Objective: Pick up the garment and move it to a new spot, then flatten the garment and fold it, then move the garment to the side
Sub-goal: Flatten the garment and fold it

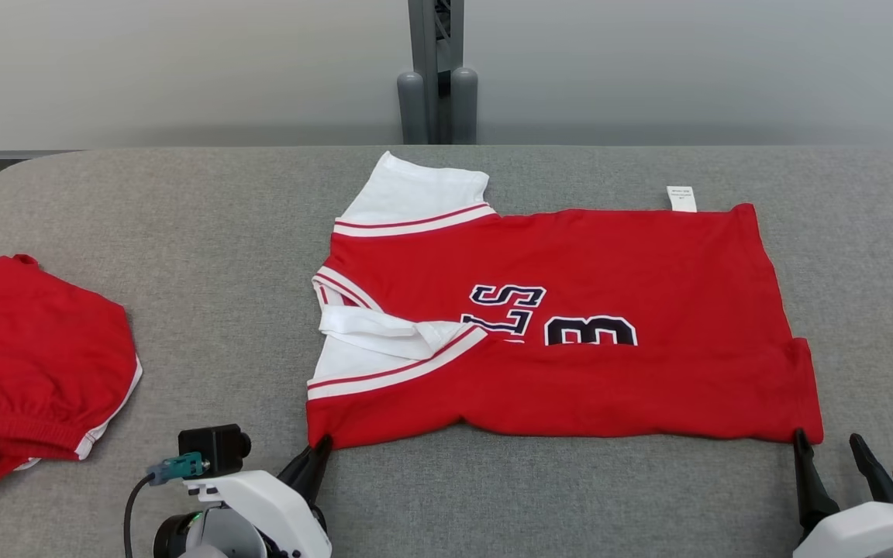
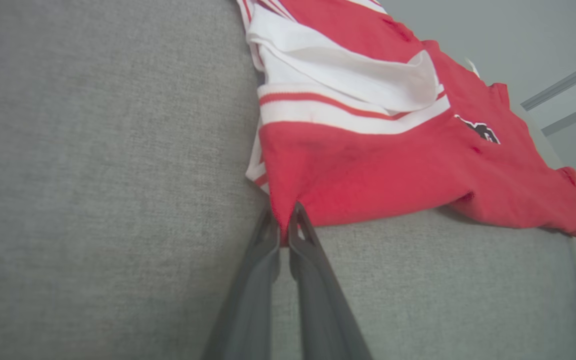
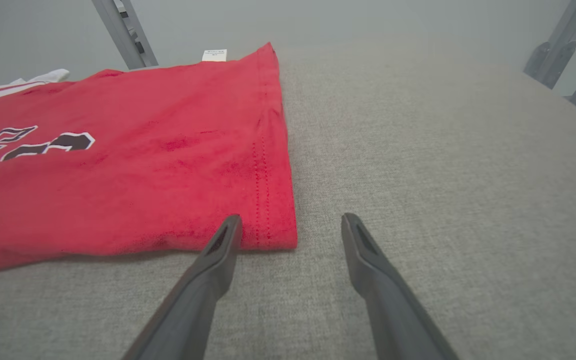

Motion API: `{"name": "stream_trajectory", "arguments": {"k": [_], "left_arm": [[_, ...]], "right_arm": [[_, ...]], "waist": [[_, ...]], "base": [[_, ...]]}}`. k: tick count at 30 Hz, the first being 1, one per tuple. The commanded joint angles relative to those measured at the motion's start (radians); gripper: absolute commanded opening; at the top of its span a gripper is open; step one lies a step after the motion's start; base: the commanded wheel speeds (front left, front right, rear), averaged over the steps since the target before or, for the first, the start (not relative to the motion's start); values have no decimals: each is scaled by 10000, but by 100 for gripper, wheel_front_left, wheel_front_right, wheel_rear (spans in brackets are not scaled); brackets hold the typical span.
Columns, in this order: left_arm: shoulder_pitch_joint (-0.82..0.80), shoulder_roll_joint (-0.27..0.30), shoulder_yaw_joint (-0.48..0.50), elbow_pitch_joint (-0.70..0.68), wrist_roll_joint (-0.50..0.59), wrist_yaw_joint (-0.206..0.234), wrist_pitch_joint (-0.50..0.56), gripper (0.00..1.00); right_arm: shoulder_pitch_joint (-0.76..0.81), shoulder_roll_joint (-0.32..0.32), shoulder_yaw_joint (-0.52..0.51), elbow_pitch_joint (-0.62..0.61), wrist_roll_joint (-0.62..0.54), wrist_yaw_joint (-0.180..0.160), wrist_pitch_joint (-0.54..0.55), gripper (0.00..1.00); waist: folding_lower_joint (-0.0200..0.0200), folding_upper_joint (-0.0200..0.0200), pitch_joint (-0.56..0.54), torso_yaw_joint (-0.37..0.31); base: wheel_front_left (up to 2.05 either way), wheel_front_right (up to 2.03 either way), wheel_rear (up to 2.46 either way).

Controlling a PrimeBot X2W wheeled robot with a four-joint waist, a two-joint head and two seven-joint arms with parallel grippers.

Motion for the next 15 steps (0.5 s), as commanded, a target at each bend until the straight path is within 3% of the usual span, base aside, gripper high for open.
{"name": "stream_trajectory", "arguments": {"k": [1,5,6,7,8,9,15], "left_arm": [[-162,108,-3,57,113,-84,-84,0],[-195,179,-1,117,164,-118,-179,0],[-200,181,-1,120,160,-124,-182,0],[-209,182,-6,123,159,-130,-184,0],[-221,175,-10,128,159,-132,-184,0],[-228,170,-10,135,162,-122,-193,0],[-141,112,-44,63,147,-139,-254,0]], "right_arm": [[-223,-123,73,328,168,-14,-12,100],[-592,-258,346,1015,504,-13,-12,100],[-678,-306,367,1111,565,-13,-12,84],[-759,-351,380,1194,621,-13,-12,46],[-811,-386,407,1289,650,-13,-12,15],[-807,-358,434,1387,708,-13,-11,0],[-728,-440,580,1405,900,-13,-12,0]], "waist": [[0,0,-1,46],[0,0,-8,191],[0,0,-7,223],[0,0,-5,250],[0,0,-2,279],[0,0,-6,303],[0,0,-42,305]], "base": [[0,0,0],[0,0,0],[0,0,0],[0,0,0],[0,0,0],[0,0,0],[0,0,0]]}}
